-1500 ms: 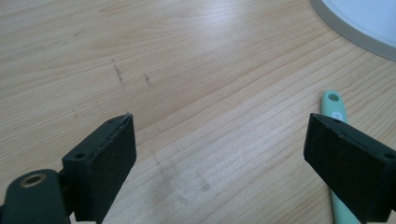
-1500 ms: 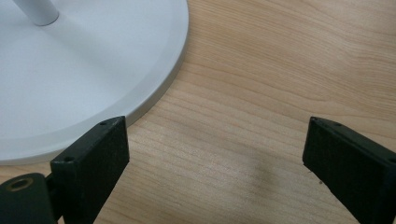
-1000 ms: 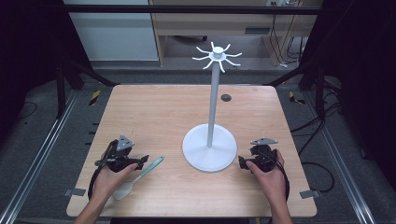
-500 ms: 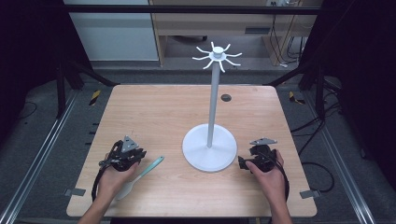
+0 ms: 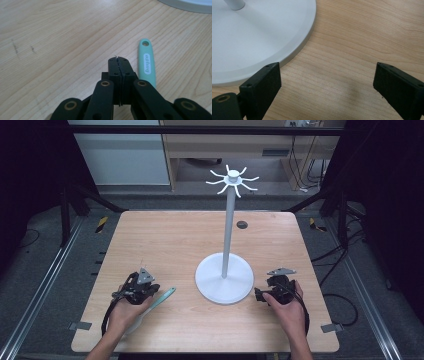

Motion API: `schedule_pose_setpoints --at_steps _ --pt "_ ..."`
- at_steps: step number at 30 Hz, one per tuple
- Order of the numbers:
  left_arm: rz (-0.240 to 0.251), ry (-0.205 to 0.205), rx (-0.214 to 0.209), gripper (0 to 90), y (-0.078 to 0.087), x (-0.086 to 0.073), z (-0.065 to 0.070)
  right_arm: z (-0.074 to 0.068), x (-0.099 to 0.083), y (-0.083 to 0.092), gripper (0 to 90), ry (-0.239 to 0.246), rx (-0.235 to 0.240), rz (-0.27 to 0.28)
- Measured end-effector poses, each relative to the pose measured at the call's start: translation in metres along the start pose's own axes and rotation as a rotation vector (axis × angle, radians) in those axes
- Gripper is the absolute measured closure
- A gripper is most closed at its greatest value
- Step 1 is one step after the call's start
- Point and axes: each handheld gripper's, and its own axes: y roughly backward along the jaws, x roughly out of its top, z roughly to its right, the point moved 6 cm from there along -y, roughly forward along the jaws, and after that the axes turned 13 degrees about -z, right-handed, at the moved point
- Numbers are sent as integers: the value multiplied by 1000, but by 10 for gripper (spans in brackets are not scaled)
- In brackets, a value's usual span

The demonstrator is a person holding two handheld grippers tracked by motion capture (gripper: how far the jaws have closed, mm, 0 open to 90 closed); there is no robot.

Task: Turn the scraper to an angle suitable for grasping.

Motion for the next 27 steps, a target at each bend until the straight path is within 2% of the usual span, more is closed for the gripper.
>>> schedule_pose_setpoints --at_steps 4,17,27 --pt "-19 -30 -28 900 -3 1 9 0 0 0 81 -1 0 1" --pt "-47 -49 -43 900 -8 0 14 0 0 0 82 4 2 -1" --pt "-67 -128 -100 900 -5 1 37 -1 0 -1 81 7 5 -3"
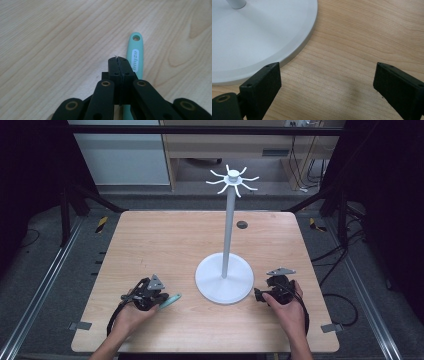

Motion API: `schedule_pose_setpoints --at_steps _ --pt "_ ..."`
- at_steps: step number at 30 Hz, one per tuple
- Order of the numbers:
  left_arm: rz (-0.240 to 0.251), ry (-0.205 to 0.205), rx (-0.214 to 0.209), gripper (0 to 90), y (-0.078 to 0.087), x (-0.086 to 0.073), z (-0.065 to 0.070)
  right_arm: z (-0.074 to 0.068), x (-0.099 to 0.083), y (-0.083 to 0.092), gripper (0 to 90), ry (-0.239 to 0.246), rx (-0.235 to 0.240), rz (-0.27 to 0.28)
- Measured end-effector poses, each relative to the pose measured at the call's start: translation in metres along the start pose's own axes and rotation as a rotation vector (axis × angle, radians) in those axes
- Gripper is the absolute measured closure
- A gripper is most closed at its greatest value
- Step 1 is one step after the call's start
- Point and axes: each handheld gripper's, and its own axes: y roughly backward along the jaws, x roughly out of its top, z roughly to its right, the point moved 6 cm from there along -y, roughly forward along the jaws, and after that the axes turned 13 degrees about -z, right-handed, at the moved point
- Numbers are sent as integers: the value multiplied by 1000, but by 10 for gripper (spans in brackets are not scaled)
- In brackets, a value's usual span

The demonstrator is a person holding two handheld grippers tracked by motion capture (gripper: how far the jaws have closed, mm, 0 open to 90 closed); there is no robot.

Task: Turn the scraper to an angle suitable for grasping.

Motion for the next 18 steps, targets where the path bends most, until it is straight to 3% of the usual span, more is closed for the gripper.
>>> schedule_pose_setpoints --at_steps 1,7,9,18 --pt "-8 -20 3 900 1 1 3 0 0 0 81 1 -1 -1" --pt "15 -24 0 900 10 7 3 1 -1 0 81 -4 -1 -1" --pt "15 -34 17 900 14 10 5 2 -1 0 81 -8 -2 -1" --pt "-29 -65 36 875 22 19 13 4 -3 1 81 -20 -5 1"
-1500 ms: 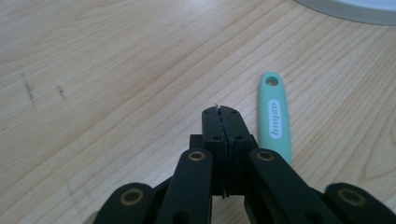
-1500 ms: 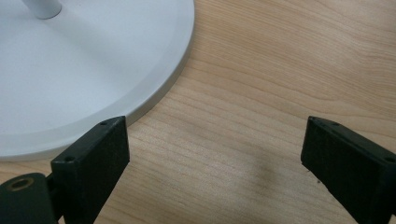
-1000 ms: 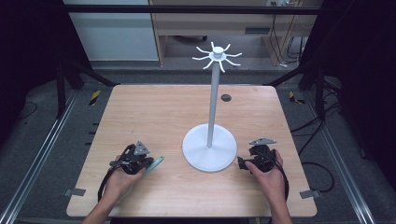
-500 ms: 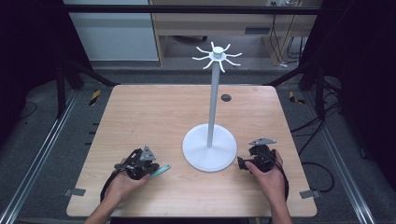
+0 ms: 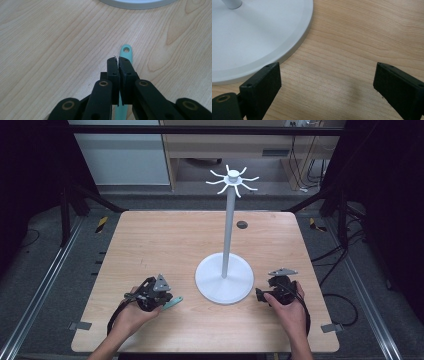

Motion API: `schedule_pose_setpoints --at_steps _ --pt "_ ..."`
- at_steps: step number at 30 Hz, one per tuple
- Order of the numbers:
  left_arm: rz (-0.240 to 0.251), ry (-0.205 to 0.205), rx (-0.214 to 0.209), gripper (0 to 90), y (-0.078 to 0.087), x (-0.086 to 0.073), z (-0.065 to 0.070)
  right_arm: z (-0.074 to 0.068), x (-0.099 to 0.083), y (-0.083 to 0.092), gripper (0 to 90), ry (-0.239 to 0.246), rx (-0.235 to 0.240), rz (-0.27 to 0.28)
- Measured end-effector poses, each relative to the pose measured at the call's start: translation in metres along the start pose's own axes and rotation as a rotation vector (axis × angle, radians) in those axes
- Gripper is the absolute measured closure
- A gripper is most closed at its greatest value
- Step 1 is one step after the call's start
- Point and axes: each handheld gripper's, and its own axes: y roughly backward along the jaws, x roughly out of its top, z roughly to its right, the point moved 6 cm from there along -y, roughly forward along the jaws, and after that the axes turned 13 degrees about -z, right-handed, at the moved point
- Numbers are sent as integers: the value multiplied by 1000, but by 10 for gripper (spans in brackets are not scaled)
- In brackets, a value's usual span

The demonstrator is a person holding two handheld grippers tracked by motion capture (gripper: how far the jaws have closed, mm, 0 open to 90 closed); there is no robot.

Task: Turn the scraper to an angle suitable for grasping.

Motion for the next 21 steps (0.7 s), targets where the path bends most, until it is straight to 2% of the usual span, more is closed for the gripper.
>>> schedule_pose_setpoints --at_steps 5,7,10,13,16,21 --pt "-44 -34 6 833 7 8 5 1 0 2 80 -9 7 12" --pt "-44 -29 7 823 8 9 6 1 0 2 80 -8 9 13" --pt "-65 -32 3 805 9 10 6 1 1 1 80 -6 12 14" --pt "-105 -35 5 773 11 12 5 0 1 2 80 -9 13 14" --pt "-115 -35 6 756 13 14 5 1 0 2 80 -13 11 15" --pt "-149 -39 -18 702 12 17 5 2 0 3 80 -17 16 20"
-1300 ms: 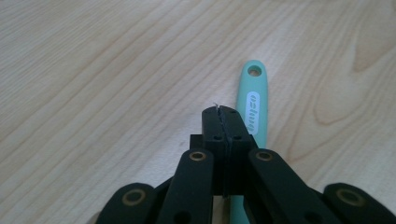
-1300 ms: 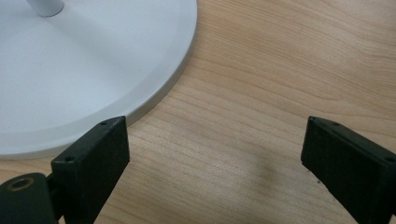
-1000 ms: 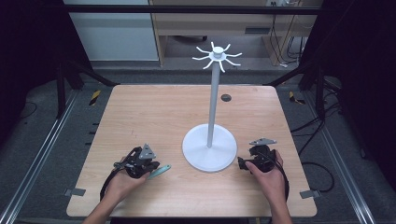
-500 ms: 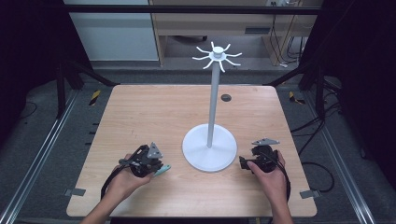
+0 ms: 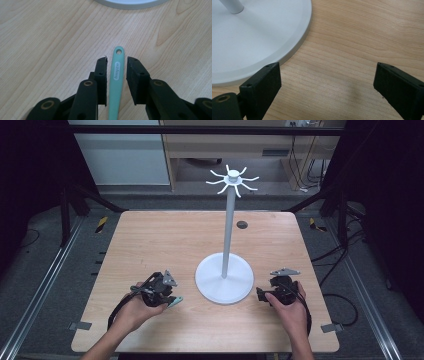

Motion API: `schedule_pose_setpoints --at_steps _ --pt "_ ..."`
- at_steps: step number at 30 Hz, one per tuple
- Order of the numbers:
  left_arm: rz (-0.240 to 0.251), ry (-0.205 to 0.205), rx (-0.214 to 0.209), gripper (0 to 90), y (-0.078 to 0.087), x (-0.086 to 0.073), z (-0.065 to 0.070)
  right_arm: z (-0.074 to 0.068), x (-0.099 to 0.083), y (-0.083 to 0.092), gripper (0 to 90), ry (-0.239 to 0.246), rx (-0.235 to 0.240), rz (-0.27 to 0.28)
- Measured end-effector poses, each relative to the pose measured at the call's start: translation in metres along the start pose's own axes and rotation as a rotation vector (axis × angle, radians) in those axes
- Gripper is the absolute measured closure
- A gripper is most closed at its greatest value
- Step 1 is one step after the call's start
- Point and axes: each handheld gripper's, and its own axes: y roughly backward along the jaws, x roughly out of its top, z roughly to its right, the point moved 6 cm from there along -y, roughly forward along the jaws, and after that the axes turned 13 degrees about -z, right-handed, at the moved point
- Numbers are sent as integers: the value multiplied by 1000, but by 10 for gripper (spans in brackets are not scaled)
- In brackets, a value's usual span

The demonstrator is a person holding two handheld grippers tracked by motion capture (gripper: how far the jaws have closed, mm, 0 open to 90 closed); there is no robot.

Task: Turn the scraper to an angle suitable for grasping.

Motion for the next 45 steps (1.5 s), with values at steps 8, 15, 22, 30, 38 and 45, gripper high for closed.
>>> schedule_pose_setpoints --at_steps 8,15,22,30,38,45 --pt "-46 -1 -35 634 -10 4 -1 0 0 0 80 0 2 -1" --pt "-96 -19 -48 560 -17 6 0 0 0 0 80 4 0 0" --pt "-133 -28 -60 557 -25 11 1 -1 0 0 80 0 3 -1" --pt "-171 -28 -78 572 -33 10 -2 0 1 0 79 -1 2 0" --pt "-178 -28 -89 622 -34 10 -2 -1 1 0 79 2 1 0" --pt "-181 -30 -100 647 -35 12 -3 0 0 0 79 1 2 0"
